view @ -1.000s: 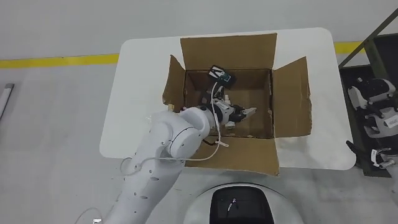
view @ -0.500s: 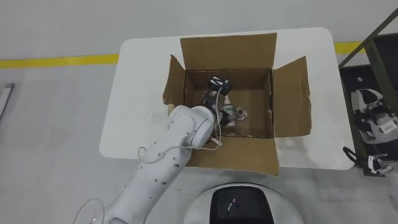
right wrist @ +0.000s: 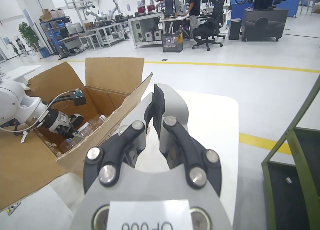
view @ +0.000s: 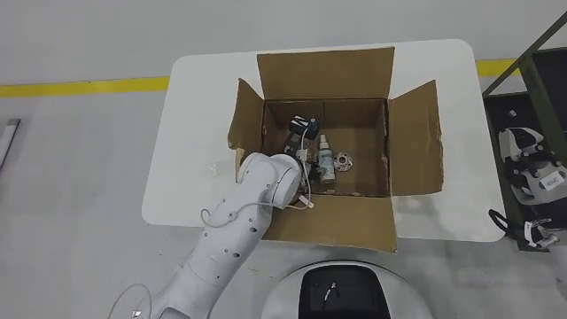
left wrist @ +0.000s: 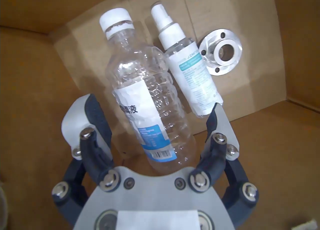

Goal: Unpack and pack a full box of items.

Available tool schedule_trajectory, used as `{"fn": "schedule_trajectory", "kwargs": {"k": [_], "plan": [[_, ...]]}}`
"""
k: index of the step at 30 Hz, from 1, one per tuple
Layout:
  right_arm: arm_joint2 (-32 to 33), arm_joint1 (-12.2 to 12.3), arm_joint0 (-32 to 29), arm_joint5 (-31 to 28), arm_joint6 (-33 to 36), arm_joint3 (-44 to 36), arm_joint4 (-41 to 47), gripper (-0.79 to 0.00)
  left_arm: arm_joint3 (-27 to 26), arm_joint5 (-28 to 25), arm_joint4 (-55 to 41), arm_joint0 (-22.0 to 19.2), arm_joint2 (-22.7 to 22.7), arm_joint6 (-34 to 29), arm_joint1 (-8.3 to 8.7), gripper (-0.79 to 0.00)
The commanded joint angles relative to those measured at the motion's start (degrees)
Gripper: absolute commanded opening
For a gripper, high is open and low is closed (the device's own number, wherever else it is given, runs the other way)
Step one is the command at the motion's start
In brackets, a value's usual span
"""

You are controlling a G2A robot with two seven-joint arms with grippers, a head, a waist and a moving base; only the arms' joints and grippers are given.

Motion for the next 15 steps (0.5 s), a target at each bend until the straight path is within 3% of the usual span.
{"fn": "schedule_trajectory", "kwargs": {"k": [1, 6, 15], "plan": [[-0.04, -0.03, 0.12, -0.02, 0.13, 0.14, -0.02, -0.785, 0.72, 0.02, 0.34, -0.15, -0.22, 0.28, -0.08, -0.114], [-0.34, -0.1, 0.6, -0.01, 0.65, 0.29, -0.3, -0.785, 2.27, -0.54, 0.9, -0.55, -0.46, 0.94, -0.35, -0.194], [-1.01, -0.2, 1.8, 0.09, 1.61, 0.53, -0.69, -0.785, 5.28, -1.7, 1.25, -1.14, 0.14, 2.19, -1.11, -0.148]]}}
